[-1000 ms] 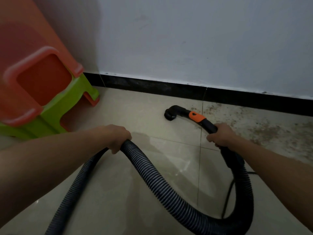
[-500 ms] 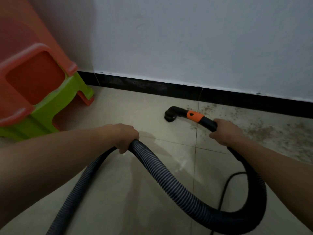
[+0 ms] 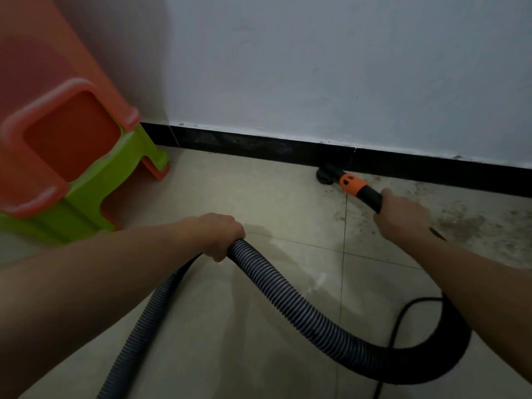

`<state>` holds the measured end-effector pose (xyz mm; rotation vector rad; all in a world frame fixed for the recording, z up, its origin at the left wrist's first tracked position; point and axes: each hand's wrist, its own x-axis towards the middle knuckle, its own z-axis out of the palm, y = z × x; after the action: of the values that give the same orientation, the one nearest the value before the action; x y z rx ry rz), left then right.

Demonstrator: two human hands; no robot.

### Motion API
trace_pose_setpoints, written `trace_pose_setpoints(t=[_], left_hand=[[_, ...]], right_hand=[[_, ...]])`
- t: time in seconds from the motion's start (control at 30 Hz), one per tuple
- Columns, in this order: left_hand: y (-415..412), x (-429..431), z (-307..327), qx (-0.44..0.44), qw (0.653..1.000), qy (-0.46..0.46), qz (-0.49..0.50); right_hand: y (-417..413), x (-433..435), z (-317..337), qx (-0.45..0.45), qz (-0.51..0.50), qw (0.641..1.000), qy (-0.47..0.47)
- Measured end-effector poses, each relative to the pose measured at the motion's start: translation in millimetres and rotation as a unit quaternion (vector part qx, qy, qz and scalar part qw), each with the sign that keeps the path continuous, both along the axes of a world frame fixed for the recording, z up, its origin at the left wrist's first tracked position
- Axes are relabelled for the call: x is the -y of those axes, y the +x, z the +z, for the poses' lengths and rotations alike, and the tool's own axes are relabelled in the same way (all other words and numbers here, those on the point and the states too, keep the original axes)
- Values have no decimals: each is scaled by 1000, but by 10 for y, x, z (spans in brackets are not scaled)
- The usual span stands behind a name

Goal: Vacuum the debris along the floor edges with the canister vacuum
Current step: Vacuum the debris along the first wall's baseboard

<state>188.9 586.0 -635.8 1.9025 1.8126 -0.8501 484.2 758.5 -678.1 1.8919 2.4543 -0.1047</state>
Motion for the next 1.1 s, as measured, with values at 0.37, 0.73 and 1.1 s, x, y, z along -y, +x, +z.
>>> trace_pose_setpoints(t=[0.37,0.73,1.1], left_hand=[[-273,88,-59,1,999,10,32],[256,-444,-206,55,998,1,-5],[57,-440,-33,28,998,31,36]], right_hand=[[-507,-69,-94,4,45,998,34],[845,-57,231,49,-111,993,10],[839,-79,-265,-258,-228,925,-158]])
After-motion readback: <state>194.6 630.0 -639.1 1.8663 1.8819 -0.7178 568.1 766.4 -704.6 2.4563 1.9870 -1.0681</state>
